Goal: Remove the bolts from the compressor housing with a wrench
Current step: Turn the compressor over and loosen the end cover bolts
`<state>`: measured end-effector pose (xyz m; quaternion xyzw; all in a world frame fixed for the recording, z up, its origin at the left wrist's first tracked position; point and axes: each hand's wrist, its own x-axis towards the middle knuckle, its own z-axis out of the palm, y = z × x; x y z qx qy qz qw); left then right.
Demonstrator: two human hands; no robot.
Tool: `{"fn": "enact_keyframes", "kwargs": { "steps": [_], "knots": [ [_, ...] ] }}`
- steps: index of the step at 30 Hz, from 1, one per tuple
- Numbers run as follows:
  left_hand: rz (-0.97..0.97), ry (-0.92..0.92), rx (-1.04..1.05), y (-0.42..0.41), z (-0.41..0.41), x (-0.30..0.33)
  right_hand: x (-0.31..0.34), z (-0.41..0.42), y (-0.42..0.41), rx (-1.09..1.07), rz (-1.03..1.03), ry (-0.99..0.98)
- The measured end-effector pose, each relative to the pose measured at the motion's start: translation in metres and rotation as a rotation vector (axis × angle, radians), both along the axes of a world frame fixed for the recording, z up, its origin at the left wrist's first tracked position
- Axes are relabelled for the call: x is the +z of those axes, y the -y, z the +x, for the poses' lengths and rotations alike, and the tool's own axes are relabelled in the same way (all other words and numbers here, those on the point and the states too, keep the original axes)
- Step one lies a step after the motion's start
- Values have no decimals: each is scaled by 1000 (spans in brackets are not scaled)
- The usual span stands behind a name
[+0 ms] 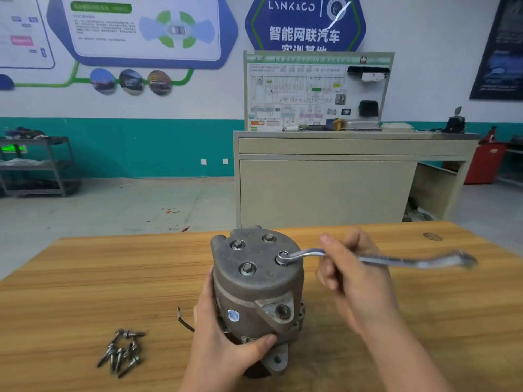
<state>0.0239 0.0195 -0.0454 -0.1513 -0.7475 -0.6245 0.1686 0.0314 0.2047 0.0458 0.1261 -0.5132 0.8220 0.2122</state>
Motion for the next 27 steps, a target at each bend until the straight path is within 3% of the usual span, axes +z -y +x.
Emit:
{"fn": "enact_keyframes", "kwargs": {
  "steps": [2, 5, 7, 9, 13, 15, 20, 27],
  "knots": [
    [11, -13, -6, -1, 0, 2, 11, -27, -13, 150, -31, 191],
    [-18, -5, -1, -2, 1, 4, 34, -66, -11, 213, 217, 444],
    [-31, 0, 0, -1, 1, 4, 48, -79, -2, 187, 524, 483],
    [-25, -6, -4, 0, 1, 4, 60, -81, 7, 194, 623, 392],
    [-22, -26, -4, 2, 2, 4, 68, -62, 4, 270, 123, 165],
    [-25, -24, 3, 2, 2, 3, 60, -44, -5, 252, -19, 62],
    [-41, -8, -12, 4, 3, 3, 16, -8, -7, -295, 191, -20],
    [-8, -1, -14, 3, 6, 6, 5, 13, 17, -534, 210, -140]
  ]
}}
